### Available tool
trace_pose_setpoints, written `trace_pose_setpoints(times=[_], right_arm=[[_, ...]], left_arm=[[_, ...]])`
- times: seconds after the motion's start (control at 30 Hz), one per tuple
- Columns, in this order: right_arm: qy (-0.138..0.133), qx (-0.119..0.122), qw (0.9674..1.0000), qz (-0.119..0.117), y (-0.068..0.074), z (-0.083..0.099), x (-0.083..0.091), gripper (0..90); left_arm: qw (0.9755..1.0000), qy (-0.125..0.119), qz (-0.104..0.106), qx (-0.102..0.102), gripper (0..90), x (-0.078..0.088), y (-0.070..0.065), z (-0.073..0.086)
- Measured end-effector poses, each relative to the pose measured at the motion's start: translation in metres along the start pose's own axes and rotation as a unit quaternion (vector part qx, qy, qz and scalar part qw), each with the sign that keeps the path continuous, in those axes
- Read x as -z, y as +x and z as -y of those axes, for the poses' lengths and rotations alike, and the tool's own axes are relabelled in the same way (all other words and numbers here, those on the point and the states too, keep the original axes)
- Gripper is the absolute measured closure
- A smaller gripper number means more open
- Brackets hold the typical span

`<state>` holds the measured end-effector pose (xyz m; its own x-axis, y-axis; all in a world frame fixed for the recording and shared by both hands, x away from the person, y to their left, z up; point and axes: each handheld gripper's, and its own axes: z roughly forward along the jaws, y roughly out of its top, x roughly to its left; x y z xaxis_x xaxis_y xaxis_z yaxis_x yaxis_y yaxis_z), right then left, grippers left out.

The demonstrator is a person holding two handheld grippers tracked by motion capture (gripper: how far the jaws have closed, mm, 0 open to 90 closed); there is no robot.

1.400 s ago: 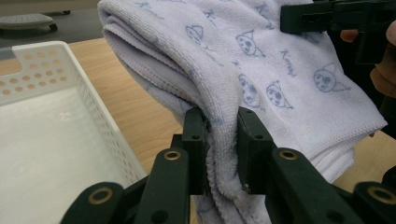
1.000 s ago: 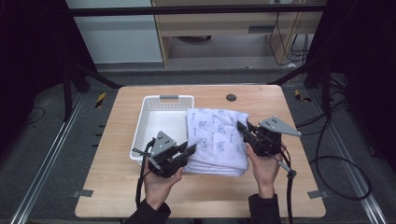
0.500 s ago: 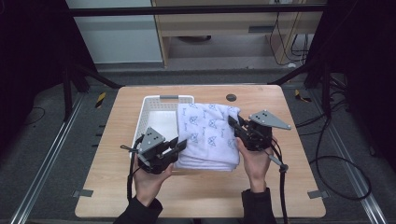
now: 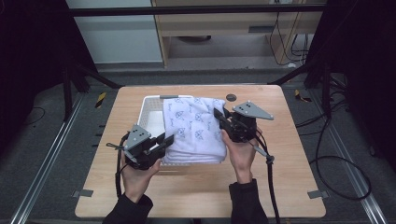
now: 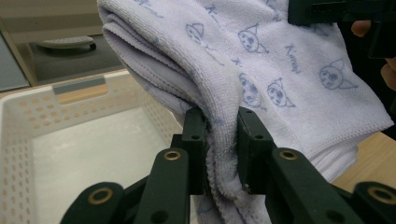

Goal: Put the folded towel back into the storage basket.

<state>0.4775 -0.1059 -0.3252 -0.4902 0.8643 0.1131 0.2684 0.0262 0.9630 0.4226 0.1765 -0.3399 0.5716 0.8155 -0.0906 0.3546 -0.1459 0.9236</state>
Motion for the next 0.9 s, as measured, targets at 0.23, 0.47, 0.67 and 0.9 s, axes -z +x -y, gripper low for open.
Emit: trace_pose_setpoints(times=[0.23,0.47,0.67,0.9], right_arm=[[-0.001,0.007,0.9999,-0.009,0.011,-0.009,-0.013,77.4],[0.003,0.014,0.9997,-0.020,0.018,-0.016,-0.025,77.3],[0.007,0.014,0.9995,-0.029,0.023,-0.014,-0.040,77.4],[0.009,0.009,0.9990,-0.042,0.031,-0.014,-0.060,77.4]], left_arm=[[0.9998,-0.010,-0.015,0.008,74.5,0.007,0.013,0.000],[0.9994,-0.014,-0.030,0.013,74.5,0.011,0.023,0.001],[0.9989,-0.014,-0.042,0.018,74.5,0.015,0.033,0.002],[0.9978,-0.014,-0.058,0.029,74.5,0.018,0.047,0.004]])
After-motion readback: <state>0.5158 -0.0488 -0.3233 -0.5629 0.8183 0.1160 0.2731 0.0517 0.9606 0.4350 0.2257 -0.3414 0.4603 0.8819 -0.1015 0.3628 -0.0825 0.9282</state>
